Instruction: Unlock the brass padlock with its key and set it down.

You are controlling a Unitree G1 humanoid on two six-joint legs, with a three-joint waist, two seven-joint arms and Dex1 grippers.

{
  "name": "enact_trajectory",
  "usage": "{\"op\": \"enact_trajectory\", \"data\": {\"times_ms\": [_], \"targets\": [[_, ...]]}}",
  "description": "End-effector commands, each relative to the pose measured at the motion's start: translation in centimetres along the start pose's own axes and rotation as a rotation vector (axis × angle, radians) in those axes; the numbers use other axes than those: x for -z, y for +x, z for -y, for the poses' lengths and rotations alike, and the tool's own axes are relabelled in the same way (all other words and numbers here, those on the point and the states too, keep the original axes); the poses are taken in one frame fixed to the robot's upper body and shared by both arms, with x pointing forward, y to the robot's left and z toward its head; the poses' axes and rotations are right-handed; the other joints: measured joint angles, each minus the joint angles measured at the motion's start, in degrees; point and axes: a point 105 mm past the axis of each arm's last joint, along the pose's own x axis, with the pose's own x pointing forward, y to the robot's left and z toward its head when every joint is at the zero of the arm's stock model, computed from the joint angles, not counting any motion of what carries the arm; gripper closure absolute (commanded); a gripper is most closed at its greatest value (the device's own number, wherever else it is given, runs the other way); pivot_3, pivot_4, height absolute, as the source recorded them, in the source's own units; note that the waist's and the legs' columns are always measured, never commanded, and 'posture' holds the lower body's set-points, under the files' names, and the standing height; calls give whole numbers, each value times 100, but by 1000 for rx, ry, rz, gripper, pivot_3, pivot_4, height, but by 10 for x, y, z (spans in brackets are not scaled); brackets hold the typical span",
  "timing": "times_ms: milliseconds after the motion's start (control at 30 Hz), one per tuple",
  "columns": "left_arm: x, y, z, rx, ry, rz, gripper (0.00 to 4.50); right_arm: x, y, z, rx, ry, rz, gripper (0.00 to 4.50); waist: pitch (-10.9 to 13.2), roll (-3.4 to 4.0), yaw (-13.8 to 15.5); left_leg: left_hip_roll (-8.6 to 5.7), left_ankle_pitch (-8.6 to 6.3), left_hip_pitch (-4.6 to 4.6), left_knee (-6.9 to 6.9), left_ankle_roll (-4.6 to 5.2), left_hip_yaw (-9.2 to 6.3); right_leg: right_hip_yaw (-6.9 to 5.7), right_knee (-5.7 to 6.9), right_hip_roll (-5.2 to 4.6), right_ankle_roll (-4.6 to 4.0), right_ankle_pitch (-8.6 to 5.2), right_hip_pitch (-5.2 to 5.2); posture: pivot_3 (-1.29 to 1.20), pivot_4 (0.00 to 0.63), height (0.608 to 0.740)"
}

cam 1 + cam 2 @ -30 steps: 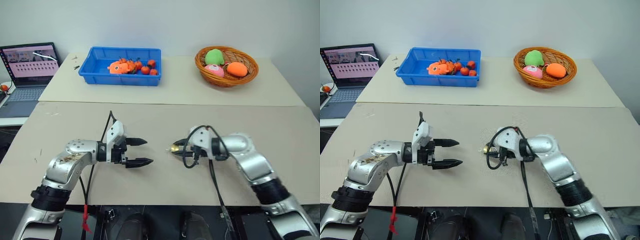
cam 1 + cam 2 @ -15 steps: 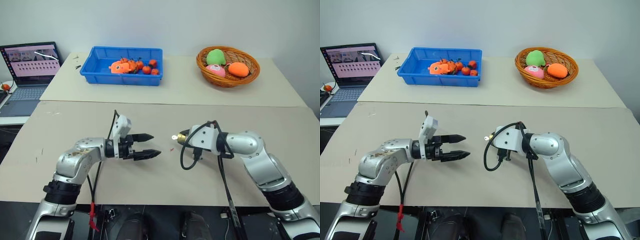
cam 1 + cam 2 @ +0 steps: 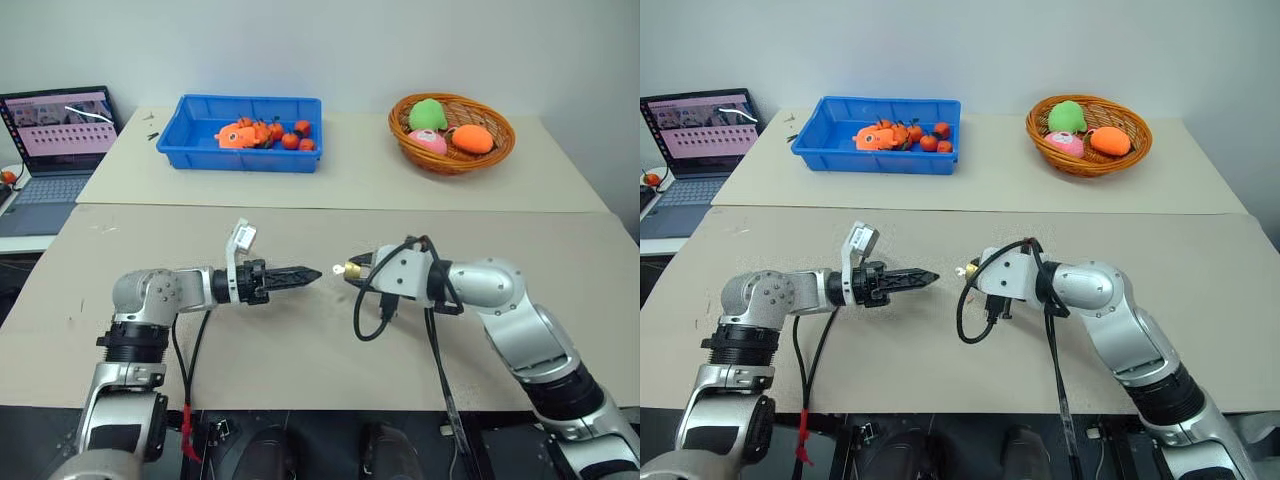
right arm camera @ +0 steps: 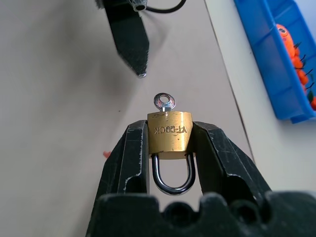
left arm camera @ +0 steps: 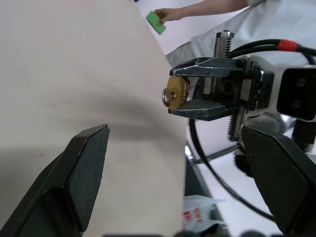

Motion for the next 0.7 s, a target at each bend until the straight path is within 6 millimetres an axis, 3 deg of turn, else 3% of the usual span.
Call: {"op": "enact_trajectory", "data": {"times_ms": [33, 167, 300, 433, 700], "targets": [[-11, -3, 12, 141, -159, 79, 0, -23, -6, 11, 51, -54, 74, 3590, 0, 0, -1, 0, 0, 0, 0, 0, 0, 0, 0, 0, 0, 0, -1, 0, 150, 692], [-10, -3, 15, 183, -248, 82, 0, -27, -5, 11, 41, -57, 89, 3590, 0, 0, -14, 0, 0, 0, 0, 0, 0, 0, 0, 0, 0, 0, 1, 0, 150, 692], [-15, -6, 12, 182, -293, 109, 877, -28, -7, 10, 26, -60, 95, 3590, 0, 0, -11, -1, 1, 5, 0, -1, 0, 0, 2, 0, 0, 0, 4, 0, 150, 692], [-18, -5, 9, 158, -295, 114, 2364, -28, -7, 9, 18, -66, 95, 3590, 0, 0, -11, -1, 1, 8, 0, -2, 1, 1, 2, 0, 0, 0, 6, 0, 150, 692], [-3, 9, 13, 161, -267, -1, 2364, -31, -7, 9, 14, -73, 100, 3590, 0, 0, -6, -1, 1, 7, 0, -3, 3, 1, 2, 0, 0, 0, 6, 0, 150, 692]]}}
